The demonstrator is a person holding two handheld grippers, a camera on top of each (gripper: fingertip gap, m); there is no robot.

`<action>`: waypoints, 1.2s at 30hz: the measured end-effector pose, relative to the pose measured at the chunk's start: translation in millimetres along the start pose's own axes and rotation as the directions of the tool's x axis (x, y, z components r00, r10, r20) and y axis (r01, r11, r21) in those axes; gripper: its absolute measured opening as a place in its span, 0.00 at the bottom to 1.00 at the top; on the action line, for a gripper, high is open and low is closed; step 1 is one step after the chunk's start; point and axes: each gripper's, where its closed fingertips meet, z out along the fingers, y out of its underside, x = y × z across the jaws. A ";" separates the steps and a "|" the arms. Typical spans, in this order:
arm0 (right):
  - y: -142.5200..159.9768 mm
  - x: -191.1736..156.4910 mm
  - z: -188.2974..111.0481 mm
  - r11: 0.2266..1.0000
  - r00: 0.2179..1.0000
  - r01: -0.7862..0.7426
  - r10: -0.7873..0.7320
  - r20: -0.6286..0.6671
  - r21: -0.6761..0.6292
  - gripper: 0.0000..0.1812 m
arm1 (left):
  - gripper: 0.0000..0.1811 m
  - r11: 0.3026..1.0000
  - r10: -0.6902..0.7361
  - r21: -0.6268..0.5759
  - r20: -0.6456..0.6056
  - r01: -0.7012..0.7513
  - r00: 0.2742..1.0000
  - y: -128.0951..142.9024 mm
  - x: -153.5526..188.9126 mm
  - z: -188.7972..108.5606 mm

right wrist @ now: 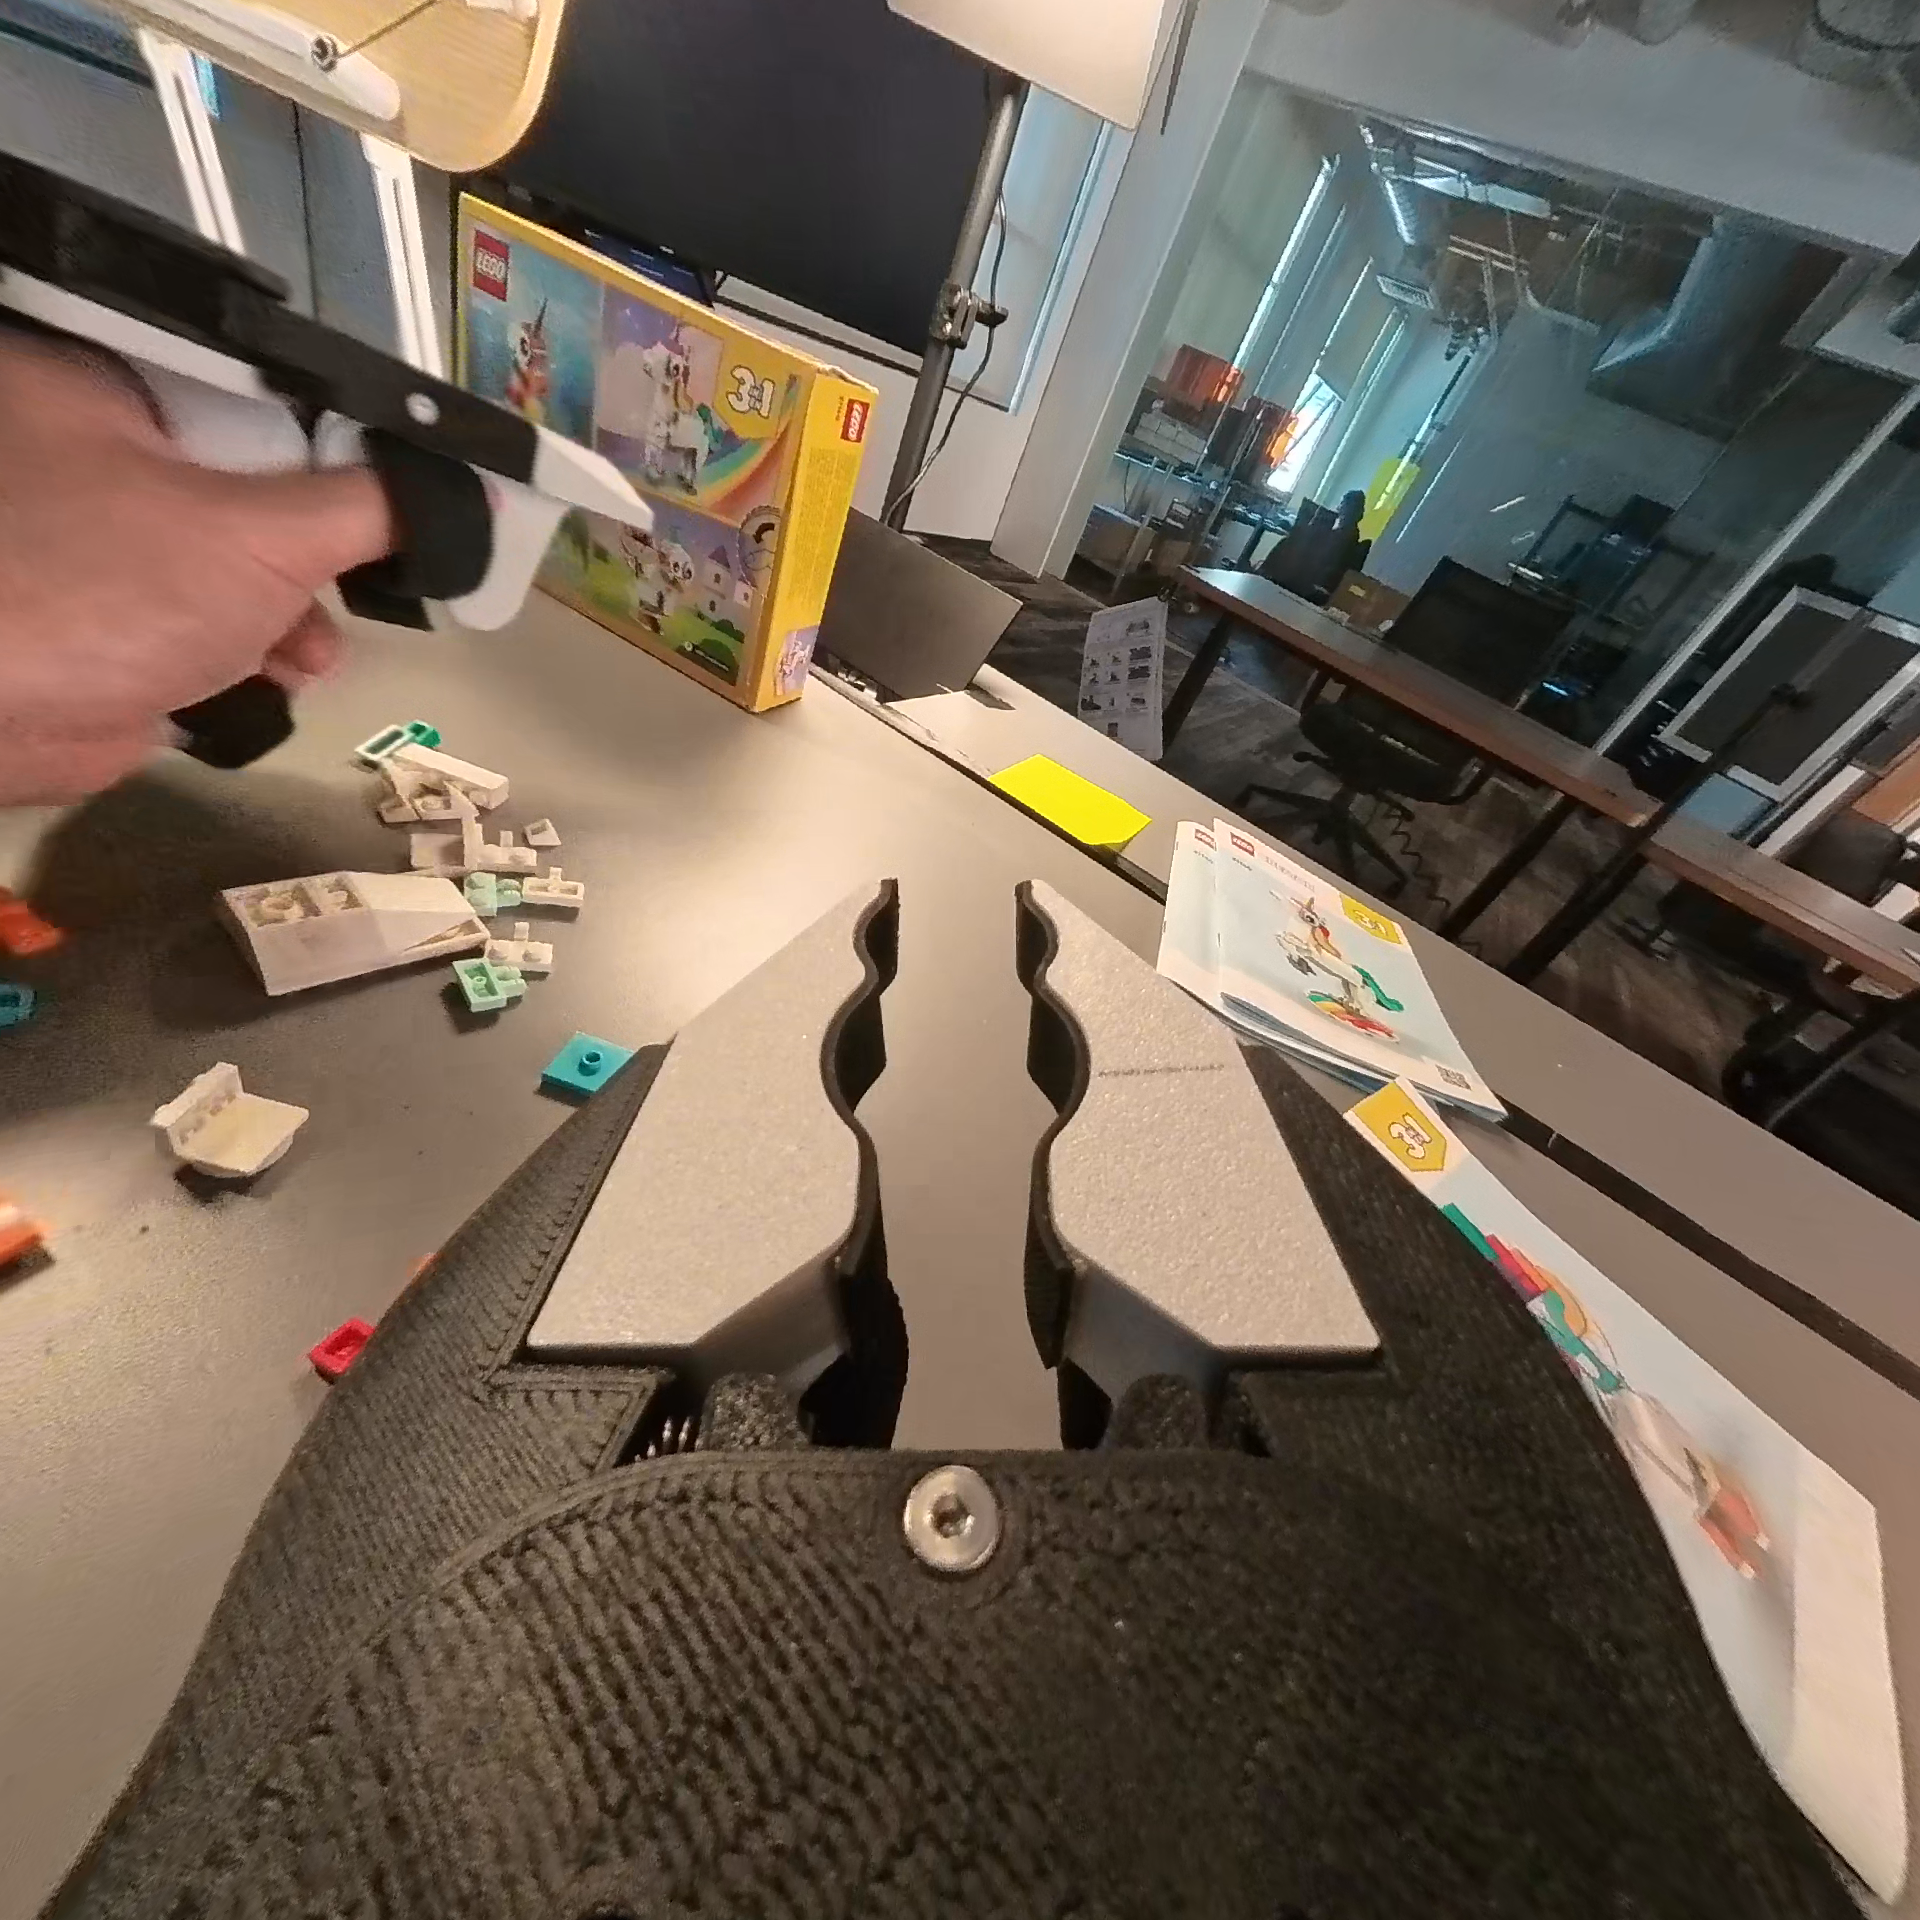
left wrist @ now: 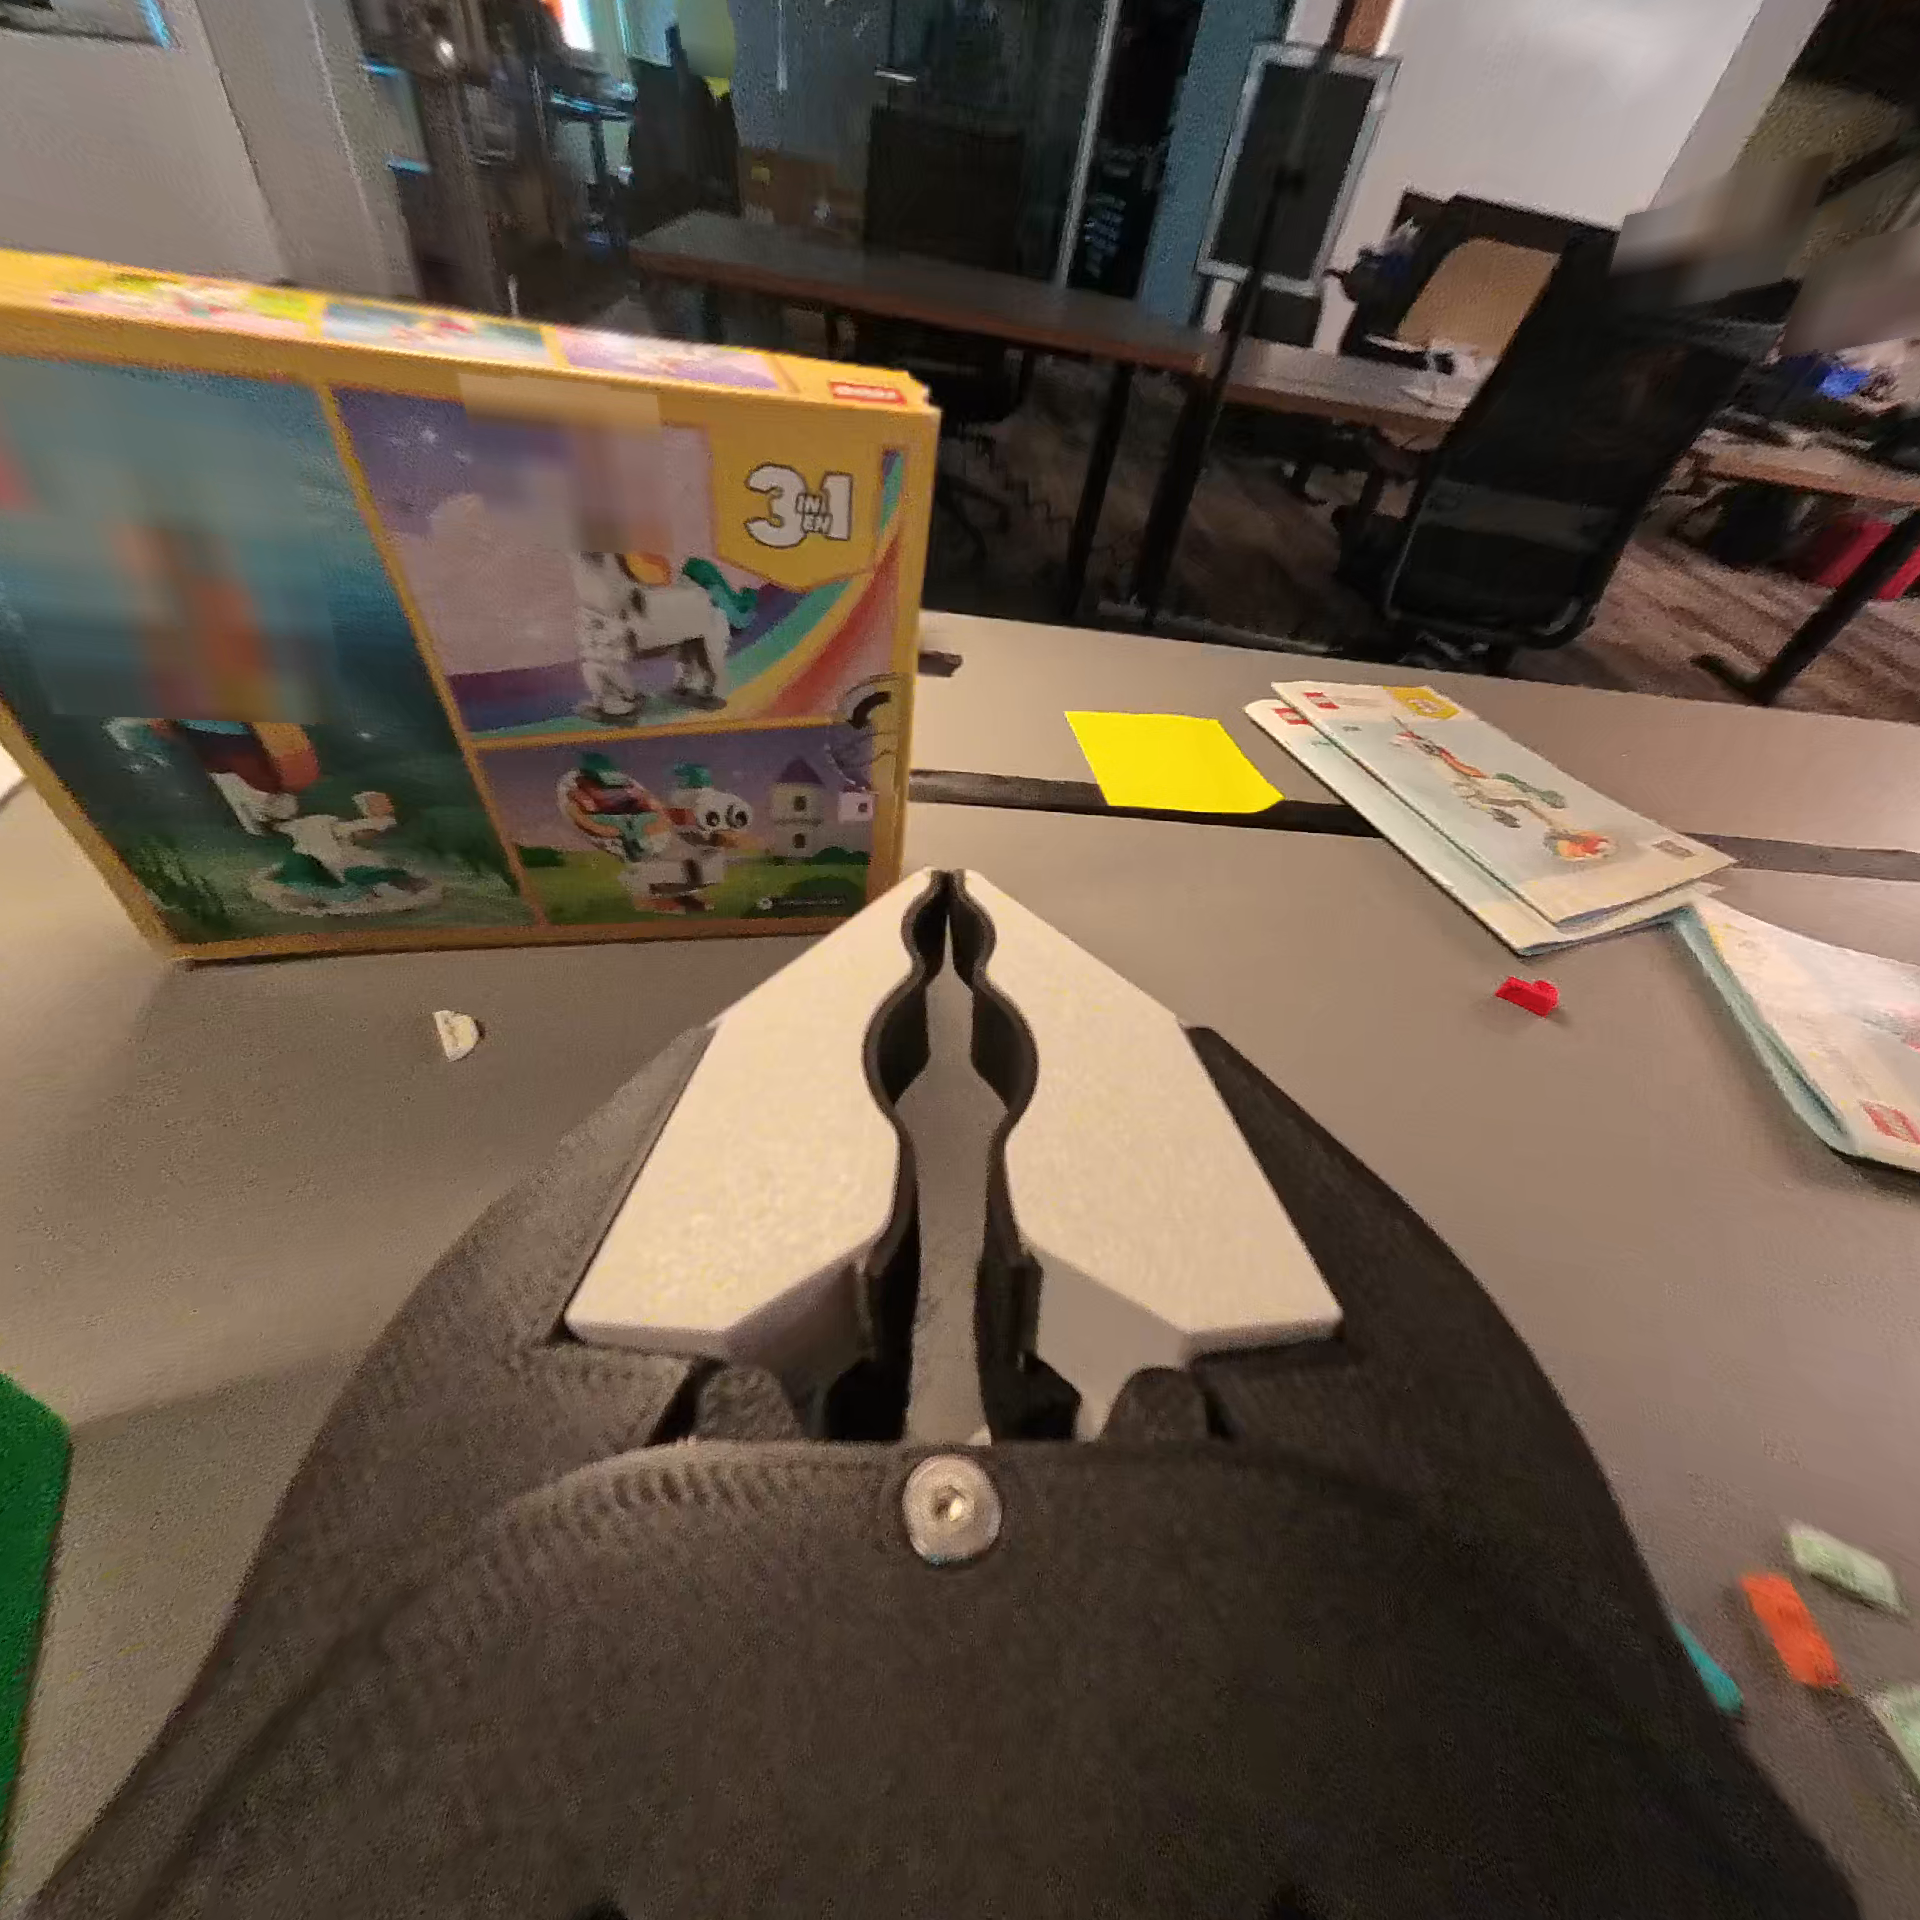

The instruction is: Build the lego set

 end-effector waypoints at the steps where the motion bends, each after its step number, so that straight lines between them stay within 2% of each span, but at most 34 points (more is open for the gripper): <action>1: 0.4 0.2 0.2 1.000 1.000 -0.002 0.002 0.001 -0.002 0.12 | 0.00 1.000 -0.015 -0.010 -0.030 0.015 0.999 2.0 -2.4 -3.1; 7: 0.8 -1.2 1.2 1.000 1.000 0.009 -0.009 0.004 -0.006 0.11 | 0.00 0.991 0.015 -0.135 -0.041 -0.020 0.999 26.7 -43.5 -10.5; 12: 1.5 -1.6 1.6 1.000 1.000 0.013 -0.013 0.006 -0.011 0.11 | 0.00 0.965 0.150 -0.224 0.035 -0.138 0.988 32.7 -87.4 -11.8; 14: 1.6 -1.8 1.7 1.000 1.000 0.012 -0.011 0.007 -0.012 0.11 | 0.00 0.958 0.163 -0.249 0.061 -0.143 0.985 36.0 -102.1 -11.8; 17: 2.3 -3.6 2.5 1.000 1.000 0.021 -0.020 0.013 -0.018 0.11 | 0.00 0.960 0.062 -0.275 0.026 -0.052 0.998 38.5 -108.2 -6.4; 19: 2.4 -4.9 2.8 0.999 1.000 0.027 -0.027 0.016 -0.021 0.11 | 0.12 0.952 -0.013 -0.307 -0.009 0.009 1.000 41.9 -109.4 -0.6; 20: 2.5 -5.4 2.9 0.999 0.999 0.029 -0.029 0.018 -0.021 0.11 | 0.14 0.945 -0.049 -0.326 -0.026 0.038 0.998 44.1 -109.4 2.5; 25: 3.3 -6.3 3.5 0.999 0.999 0.035 -0.035 0.022 -0.028 0.11 | 0.17 0.904 -0.139 -0.411 -0.027 0.115 0.990 54.0 -119.2 17.2; 30: 5.0 -7.8 5.0 0.998 0.999 0.045 -0.044 0.028 -0.039 0.11 | 0.10 0.898 -0.134 -0.429 -0.052 0.099 0.990 53.3 -123.3 27.0; 36: 6.8 -9.4 5.8 0.997 0.998 0.053 -0.051 0.034 -0.050 0.11 | 0.12 0.887 0.036 -0.459 -0.043 -0.052 0.998 59.6 -119.8 28.3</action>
